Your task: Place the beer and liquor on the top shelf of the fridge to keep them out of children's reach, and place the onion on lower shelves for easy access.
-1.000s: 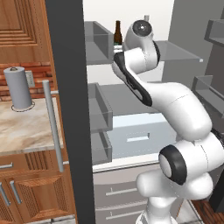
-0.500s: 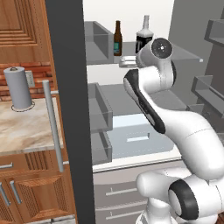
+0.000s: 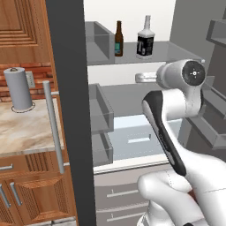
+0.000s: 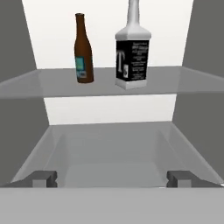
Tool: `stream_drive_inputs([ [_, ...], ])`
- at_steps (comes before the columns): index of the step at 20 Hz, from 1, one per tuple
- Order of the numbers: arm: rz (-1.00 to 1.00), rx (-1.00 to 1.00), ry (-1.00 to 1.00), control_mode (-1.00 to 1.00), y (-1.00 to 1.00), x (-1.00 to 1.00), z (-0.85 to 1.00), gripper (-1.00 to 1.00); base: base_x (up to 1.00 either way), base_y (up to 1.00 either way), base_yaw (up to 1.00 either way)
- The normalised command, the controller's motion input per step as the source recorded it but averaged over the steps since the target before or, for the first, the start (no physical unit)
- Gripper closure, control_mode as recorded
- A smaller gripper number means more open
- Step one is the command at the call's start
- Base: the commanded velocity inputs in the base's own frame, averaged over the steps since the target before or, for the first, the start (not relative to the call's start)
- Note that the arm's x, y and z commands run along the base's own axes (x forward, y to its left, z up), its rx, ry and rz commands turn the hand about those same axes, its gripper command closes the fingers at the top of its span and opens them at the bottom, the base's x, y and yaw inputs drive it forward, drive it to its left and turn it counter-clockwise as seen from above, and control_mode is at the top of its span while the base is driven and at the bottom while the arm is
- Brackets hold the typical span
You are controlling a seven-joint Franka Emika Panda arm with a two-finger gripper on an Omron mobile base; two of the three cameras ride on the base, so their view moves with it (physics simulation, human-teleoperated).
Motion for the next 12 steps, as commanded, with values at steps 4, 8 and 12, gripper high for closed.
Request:
stream_drive_inputs([
  [4,0.00,0.00,0.00,-1.00,-0.18,-0.94,0.00,-1.00,0.00,0.00,0.00],
  [8,0.01,0.00,0.00,-1.00,-0.03,-0.80,0.00,-1.00,0.00,0.00,0.00],
  [12,0.05,0.00,0.00,-1.00,-0.05,-0.79,0.00,-1.00,0.00,0.00,0.00],
])
